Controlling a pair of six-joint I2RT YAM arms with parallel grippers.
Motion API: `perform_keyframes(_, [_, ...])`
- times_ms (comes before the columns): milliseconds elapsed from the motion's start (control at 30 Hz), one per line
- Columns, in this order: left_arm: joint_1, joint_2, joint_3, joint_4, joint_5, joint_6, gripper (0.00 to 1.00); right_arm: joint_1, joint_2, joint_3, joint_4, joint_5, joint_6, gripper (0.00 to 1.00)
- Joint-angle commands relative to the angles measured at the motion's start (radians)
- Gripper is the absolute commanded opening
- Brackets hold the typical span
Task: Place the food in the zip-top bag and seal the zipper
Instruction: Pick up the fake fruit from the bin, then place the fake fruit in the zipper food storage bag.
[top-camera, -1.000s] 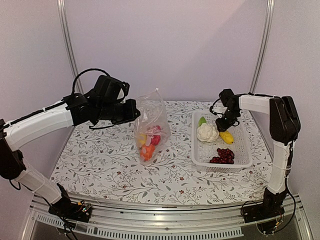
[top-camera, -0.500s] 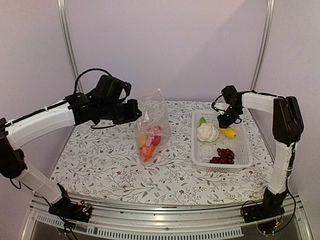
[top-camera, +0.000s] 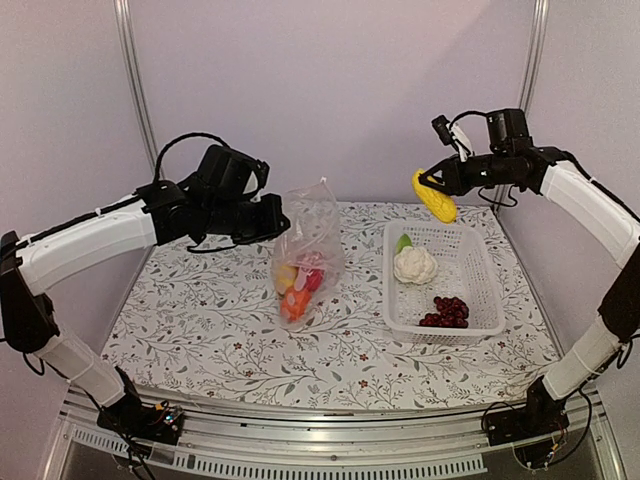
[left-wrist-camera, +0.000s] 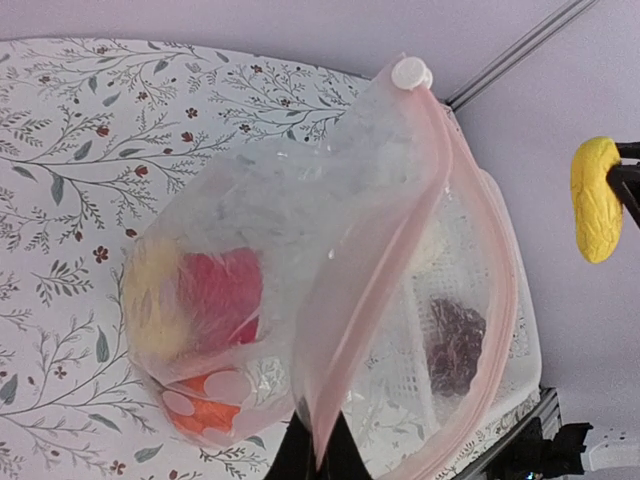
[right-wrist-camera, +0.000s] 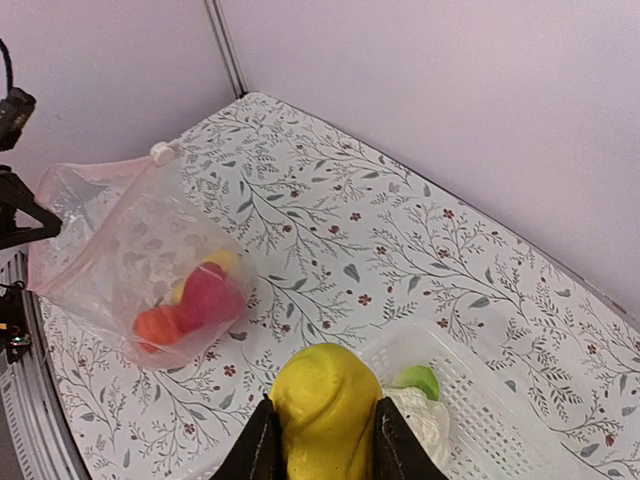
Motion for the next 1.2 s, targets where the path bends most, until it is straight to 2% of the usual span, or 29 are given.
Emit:
perform_keyframes(0, [-0.01, 0.023, 0.036, -0.005, 0.017, 0.015, 0.01, 0.136, -0.026, 0.037, 0.088, -0.168, 0.093, 0.0])
perform_keyframes(133, [-0.011, 0.036, 0.055, -0.015, 0.015, 0.021, 0.01, 0.269, -0.023, 0.064, 0.204, -0.111, 0.11, 0.0])
perform_keyframes(300, [-0.01, 0.033, 0.055, -0.012, 0.019, 0.014, 0.0, 0.372, 0.002, 0.104, 0.387, -0.047, 0.167, 0.0])
perform_keyframes(600, [-0.011, 0.015, 0.05, -0.018, 0.02, 0.012, 0.0, 0.453, 0.182, 0.194, 0.549, 0.042, 0.208, 0.0])
perform_keyframes(900, [-0.006, 0.015, 0.056, -0.017, 0.031, 0.01, 0.0, 0.458, 0.309, 0.22, 0.685, 0.092, 0.28, 0.01])
perform_keyframes(967, [-0.005, 0.013, 0.054, -0.018, 0.03, 0.008, 0.0, 0.458, 0.326, 0.219, 0.696, 0.09, 0.287, 0.06])
perform_keyframes(1067, [-0.004, 0.006, 0.048, -0.018, 0.028, 0.007, 0.0, 0.458, 0.346, 0.215, 0.692, 0.072, 0.294, 0.26])
perform_keyframes(1133, [-0.003, 0.001, 0.045, -0.017, 0.026, 0.005, 0.0, 0.458, 0.342, 0.204, 0.679, 0.041, 0.296, 0.33])
perform_keyframes(1167, [-0.003, -0.002, 0.043, -0.016, 0.024, 0.004, 0.0, 0.459, 0.335, 0.197, 0.675, 0.032, 0.296, 0.4])
